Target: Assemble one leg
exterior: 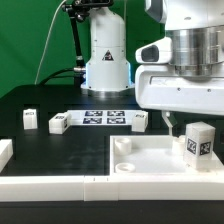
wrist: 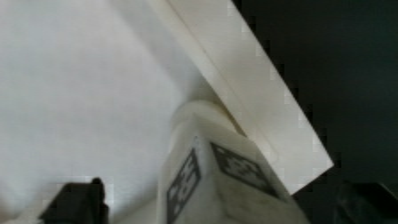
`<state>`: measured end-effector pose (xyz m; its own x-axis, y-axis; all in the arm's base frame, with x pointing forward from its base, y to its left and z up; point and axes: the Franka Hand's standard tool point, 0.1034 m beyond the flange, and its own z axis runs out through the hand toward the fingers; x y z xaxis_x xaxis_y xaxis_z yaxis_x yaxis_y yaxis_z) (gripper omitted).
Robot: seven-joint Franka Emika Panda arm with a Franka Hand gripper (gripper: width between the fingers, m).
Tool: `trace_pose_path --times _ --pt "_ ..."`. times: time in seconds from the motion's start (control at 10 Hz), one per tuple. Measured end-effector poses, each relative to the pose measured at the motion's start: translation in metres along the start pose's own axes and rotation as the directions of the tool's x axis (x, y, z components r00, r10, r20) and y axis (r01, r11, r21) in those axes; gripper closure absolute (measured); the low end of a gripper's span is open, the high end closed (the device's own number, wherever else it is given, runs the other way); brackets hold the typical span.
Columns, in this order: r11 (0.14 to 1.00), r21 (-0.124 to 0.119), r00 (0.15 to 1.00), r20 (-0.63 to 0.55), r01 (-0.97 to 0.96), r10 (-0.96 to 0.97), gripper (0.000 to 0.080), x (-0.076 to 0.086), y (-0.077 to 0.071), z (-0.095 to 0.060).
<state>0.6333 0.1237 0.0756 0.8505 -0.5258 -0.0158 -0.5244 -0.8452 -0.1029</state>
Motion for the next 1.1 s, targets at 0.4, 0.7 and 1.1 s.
trace_pose_path --times 0.4,0.7,1.1 --pt "0.888 -0.032 0.889 0.016 0.459 -0.458 0.0150 0.0023 -0.0010 -0.0019" --pt "0.706 -0.067 0.708 0.025 0.706 -0.706 0.0150 0.0066 -0.0013 -0.0030" --pt "0.642 -0.068 0.644 0.026 0.764 -0.764 0.0417 0.0075 -0.0002 -0.0023"
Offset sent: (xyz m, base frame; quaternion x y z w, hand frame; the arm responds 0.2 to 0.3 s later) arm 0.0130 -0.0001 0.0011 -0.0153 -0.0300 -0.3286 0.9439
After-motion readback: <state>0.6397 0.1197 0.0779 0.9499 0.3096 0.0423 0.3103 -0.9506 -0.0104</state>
